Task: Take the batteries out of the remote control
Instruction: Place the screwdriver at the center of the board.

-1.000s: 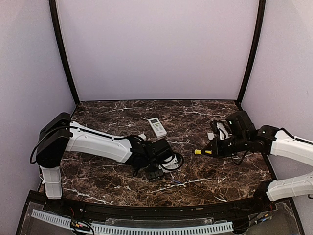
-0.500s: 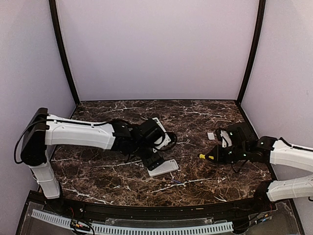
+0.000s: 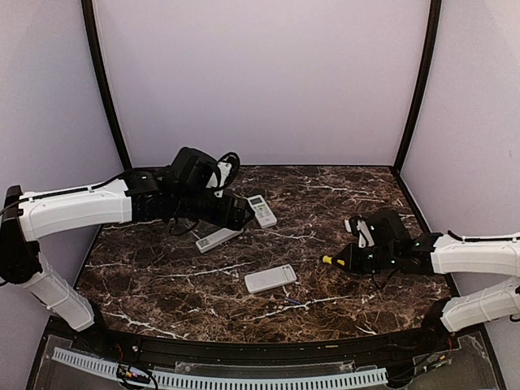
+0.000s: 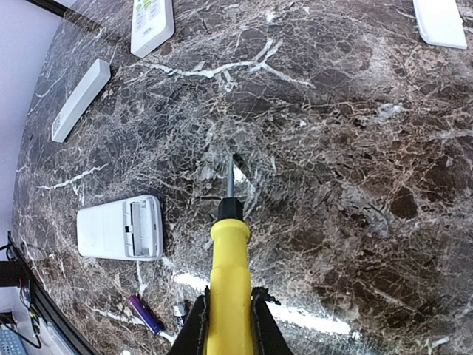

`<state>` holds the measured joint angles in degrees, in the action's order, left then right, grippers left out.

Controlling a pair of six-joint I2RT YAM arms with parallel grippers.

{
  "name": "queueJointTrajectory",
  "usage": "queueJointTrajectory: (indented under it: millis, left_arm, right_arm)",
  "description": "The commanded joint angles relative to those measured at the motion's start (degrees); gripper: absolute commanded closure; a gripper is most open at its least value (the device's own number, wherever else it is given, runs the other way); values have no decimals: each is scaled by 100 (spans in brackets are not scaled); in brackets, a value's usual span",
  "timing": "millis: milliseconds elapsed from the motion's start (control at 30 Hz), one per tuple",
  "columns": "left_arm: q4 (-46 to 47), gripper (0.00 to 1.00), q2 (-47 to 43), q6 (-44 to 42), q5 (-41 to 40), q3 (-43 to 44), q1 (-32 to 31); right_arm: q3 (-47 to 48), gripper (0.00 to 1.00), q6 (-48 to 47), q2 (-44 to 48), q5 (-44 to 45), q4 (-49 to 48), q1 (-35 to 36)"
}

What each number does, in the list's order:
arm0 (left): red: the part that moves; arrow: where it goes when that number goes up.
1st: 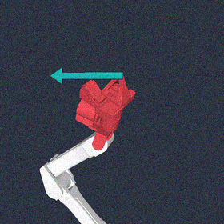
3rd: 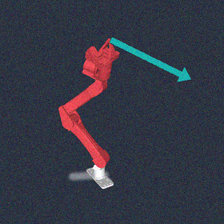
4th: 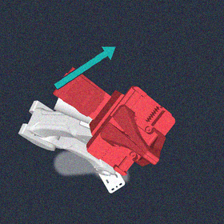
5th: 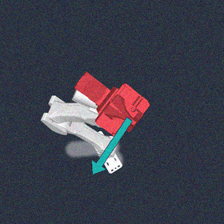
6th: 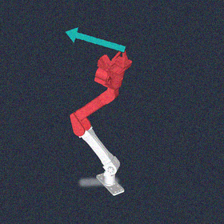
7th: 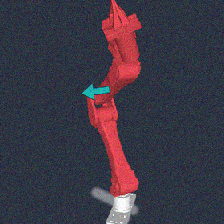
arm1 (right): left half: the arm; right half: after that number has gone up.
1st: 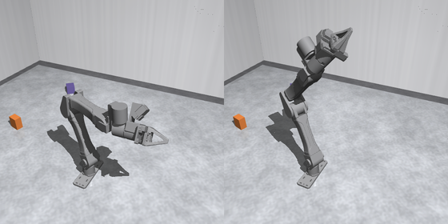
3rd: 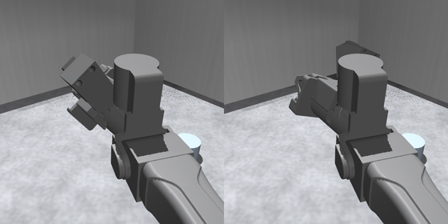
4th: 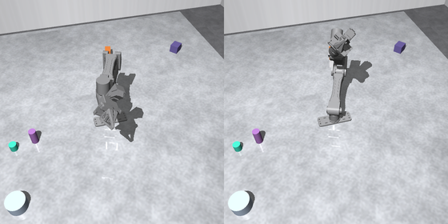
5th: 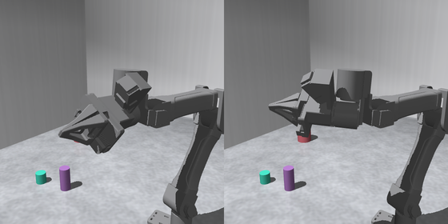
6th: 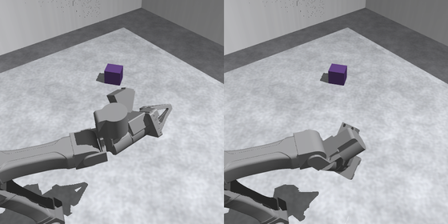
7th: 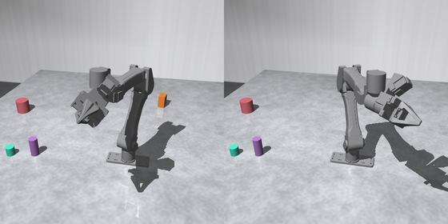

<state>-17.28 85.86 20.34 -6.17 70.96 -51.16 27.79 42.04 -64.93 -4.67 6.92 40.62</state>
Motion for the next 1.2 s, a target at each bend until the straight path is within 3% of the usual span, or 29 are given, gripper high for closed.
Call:
queueJointTrajectory:
  millis: [0,300,500,667,867,1000,1167]
  left_arm:
    - [-226,12,-31,339,126,-314,26]
    - [-120,12,-322,513,250,-612,43]
    - [-178,12,-357,363,884,-734,480]
    - [-705,12,-178,-508,1505,-571,1078]
    - [-1062,14,519,-1352,1663,-532,1943]
    - [-1147,15,815,-1564,1687,-430,1977]
    - [-1329,15,1173,-1933,1139,-204,1978]
  right_arm:
    - [-147,94,16,-267,-41,-336,42]
    - [-202,64,123,-524,-50,-542,37]
    - [-51,56,1,-525,7,-309,39]
    - [-28,43,-7,-202,81,-128,37]
    - [-24,33,17,343,163,167,41]
    - [-83,26,34,760,208,383,41]
    - [-99,21,-43,1016,251,445,34]
